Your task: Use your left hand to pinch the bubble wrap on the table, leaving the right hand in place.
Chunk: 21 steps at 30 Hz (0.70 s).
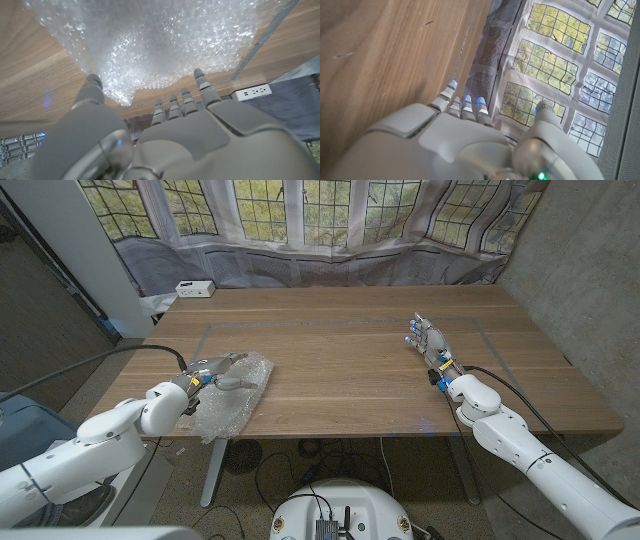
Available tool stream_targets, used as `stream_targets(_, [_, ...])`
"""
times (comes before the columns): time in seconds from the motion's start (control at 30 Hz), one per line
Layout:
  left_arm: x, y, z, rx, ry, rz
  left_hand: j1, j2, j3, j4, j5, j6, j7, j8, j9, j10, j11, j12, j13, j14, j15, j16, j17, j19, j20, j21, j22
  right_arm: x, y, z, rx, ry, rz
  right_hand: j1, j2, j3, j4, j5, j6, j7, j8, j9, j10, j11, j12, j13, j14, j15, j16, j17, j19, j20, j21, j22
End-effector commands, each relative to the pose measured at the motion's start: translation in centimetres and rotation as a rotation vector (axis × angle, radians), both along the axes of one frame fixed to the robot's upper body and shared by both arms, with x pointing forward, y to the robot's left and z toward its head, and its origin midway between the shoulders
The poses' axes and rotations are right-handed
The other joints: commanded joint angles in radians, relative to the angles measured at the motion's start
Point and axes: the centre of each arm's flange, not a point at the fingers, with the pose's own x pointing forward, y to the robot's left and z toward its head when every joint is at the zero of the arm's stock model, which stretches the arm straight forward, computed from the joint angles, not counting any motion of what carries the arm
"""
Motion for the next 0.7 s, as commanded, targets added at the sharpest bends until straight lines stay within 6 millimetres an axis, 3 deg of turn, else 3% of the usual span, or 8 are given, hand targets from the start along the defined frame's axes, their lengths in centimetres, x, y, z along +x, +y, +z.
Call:
stream_targets(0.03, [1.1, 0.0, -0.9, 0.001, 0.04, 0.0, 0.021, -0.001, 0.006, 0.0, 0.004, 0.0, -0.01, 0.011, 0.002, -0.006, -0.001, 0.007, 0.006, -0.01, 0.002, 0.004, 0.001, 0.007, -0.001, 0.005, 0.001, 0.2, 0.1, 0.1, -0.007, 0.01, 0.005, 0.007, -0.003, -0.004, 0.003, 0.0, 0.004, -0.001, 0.007, 0.004, 0.006, 0.003, -0.001, 0.004, 0.005, 0.005, 0.002, 0.002, 0.003, 0.002, -0.001, 0.004])
stream_targets(0.47, [1.8, -0.4, -1.8, -0.002, 0.071, 0.016, 0.065, 0.001, 0.017, 0.001, 0.008, 0.017, -0.01, 0.018, 0.002, -0.007, -0.004, 0.011, 0.006, -0.008, -0.001, 0.006, 0.001, 0.015, -0.001, 0.003, 0.0, 0.3, 0.0, 0.1, -0.006, 0.013, 0.003, 0.007, -0.002, -0.005, 0.004, 0.0, 0.005, 0.0, 0.007, 0.004, 0.01, 0.003, 0.0, 0.004, 0.005, 0.004, 0.002, 0.003, 0.003, 0.002, -0.001, 0.004])
stream_targets(0.57, [1.9, -0.5, -2.0, -0.002, 0.095, 0.021, 0.1, 0.01, 0.028, 0.001, 0.01, 0.032, -0.005, 0.024, 0.003, 0.003, -0.005, 0.017, 0.006, 0.004, -0.005, 0.011, 0.001, 0.027, -0.003, 0.004, 0.0, 0.3, 0.0, 0.1, -0.009, 0.007, 0.001, 0.007, -0.002, -0.005, 0.004, 0.0, 0.005, 0.0, 0.007, 0.004, 0.01, 0.004, -0.001, 0.004, 0.006, 0.004, 0.002, 0.003, 0.003, 0.002, -0.001, 0.004])
stream_targets(0.7, [2.0, -0.7, -2.1, 0.014, 0.118, 0.049, 0.199, 0.021, 0.055, 0.0, 0.006, 0.056, 0.009, 0.029, 0.003, 0.025, 0.004, 0.029, 0.006, 0.042, -0.004, 0.019, 0.0, 0.106, -0.005, 0.024, 0.002, 0.4, 0.0, 0.1, -0.009, 0.006, 0.003, 0.007, -0.002, -0.005, 0.004, 0.0, 0.005, 0.0, 0.007, 0.004, 0.011, 0.003, 0.0, 0.005, 0.006, 0.006, 0.002, 0.003, 0.002, 0.003, -0.001, 0.004])
